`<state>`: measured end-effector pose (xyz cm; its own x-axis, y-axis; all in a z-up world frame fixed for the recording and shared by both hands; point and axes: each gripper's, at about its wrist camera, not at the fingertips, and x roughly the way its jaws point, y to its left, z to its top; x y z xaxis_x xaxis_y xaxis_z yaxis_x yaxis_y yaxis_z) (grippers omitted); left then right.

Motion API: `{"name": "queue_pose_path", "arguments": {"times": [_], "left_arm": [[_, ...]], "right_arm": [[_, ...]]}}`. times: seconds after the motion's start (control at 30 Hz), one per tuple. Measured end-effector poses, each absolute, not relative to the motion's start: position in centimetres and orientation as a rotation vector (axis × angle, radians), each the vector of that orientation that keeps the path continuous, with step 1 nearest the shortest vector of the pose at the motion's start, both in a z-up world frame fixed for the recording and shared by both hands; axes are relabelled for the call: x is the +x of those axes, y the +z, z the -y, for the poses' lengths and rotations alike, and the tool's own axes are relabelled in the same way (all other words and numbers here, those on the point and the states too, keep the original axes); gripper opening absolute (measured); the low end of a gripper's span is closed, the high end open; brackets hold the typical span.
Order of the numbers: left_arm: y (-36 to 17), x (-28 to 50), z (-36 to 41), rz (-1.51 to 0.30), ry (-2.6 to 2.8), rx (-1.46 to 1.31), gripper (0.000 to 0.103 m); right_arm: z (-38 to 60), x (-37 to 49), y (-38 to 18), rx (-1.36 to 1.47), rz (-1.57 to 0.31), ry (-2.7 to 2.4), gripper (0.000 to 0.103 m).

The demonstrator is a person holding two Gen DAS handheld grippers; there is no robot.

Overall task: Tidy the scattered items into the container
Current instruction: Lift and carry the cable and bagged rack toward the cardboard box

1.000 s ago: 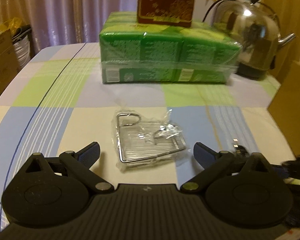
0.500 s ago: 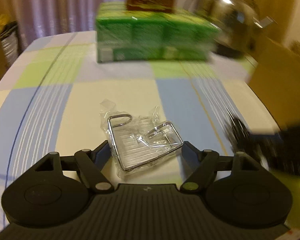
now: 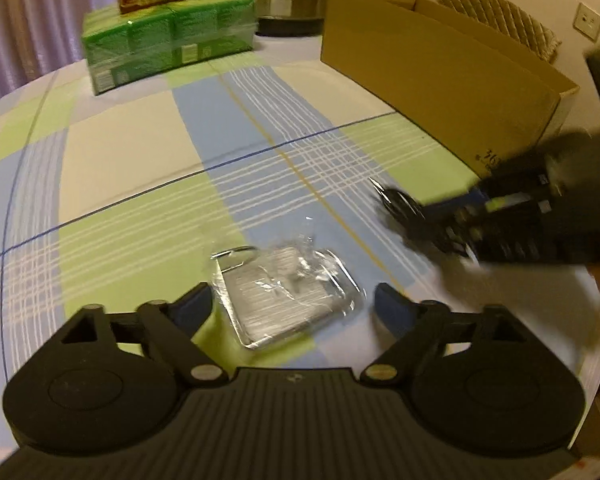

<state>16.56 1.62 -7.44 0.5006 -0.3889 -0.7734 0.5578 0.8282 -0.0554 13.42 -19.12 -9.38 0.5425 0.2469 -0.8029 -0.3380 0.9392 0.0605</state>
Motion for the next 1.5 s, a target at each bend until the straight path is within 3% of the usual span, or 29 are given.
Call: {"name": "queue_pose_path", "arguments": {"times": [0.27,0.3,0.37,0.43,0.53,0.57,0.6,0.7,1.1,1.23,1.3,1.33,1.5], "left_arm": [[-7.6,15.9,-1.5,-0.836,-0.398,0.065,0.091],[-7.7,16.0,-1.4,-0.829,-0.376,0.053,0.091],[-7.9,16.3,-1.2,-0.819,-0.348,0.021,0.091],[-8.3,16.4,-1.0,-0.819,-0.326,0.010,0.091],[-8.9,16.8,-0.6,-0.824,-0.307,0.035,0.087],[-9.0,16.9,-0.5,-0.830,-0.316,0.048,0.080],[-9.1,17.1,-0.3,-0.834,-0.329,0.062,0.073],[-8.9,16.9,-0.3,-0.844,-0.353,0.094,0.069],[-8.8,15.1,-0.2,-0.858,-0.440,0.087,0.070],[-8.1,14.5,-0.2,-0.843,-0.426,0.095,0.076],[-7.8,14.2,-0.4,-0.830,-0.414,0.101,0.077],[-7.9,14.2,-0.4,-0.836,-0.412,0.096,0.077],[-8.2,14.4,-0.5,-0.875,-0.417,0.089,0.067]], "right_arm": [[19.6,11.3,-10.1,-0.141,-0.904,0.306,0.014],[19.6,11.2,-10.3,-0.146,-0.901,0.301,0.015],[19.9,10.8,-10.5,-0.141,-0.898,0.298,0.032],[20.1,10.6,-10.6,-0.138,-0.892,0.295,0.040],[20.2,10.4,-10.7,-0.134,-0.884,0.295,0.041],[20.2,10.5,-10.7,-0.132,-0.883,0.297,0.042],[20.2,10.5,-10.8,-0.132,-0.881,0.299,0.042],[20.1,10.7,-10.8,-0.127,-0.879,0.304,0.042],[19.4,10.7,-10.9,-0.165,-0.863,0.325,0.040],[19.7,10.6,-10.9,-0.137,-0.865,0.313,0.032],[19.7,10.5,-10.9,-0.135,-0.860,0.309,0.024],[19.7,10.6,-10.8,-0.136,-0.858,0.306,0.015],[19.6,10.3,-10.6,-0.132,-0.853,0.298,0.013]]}}
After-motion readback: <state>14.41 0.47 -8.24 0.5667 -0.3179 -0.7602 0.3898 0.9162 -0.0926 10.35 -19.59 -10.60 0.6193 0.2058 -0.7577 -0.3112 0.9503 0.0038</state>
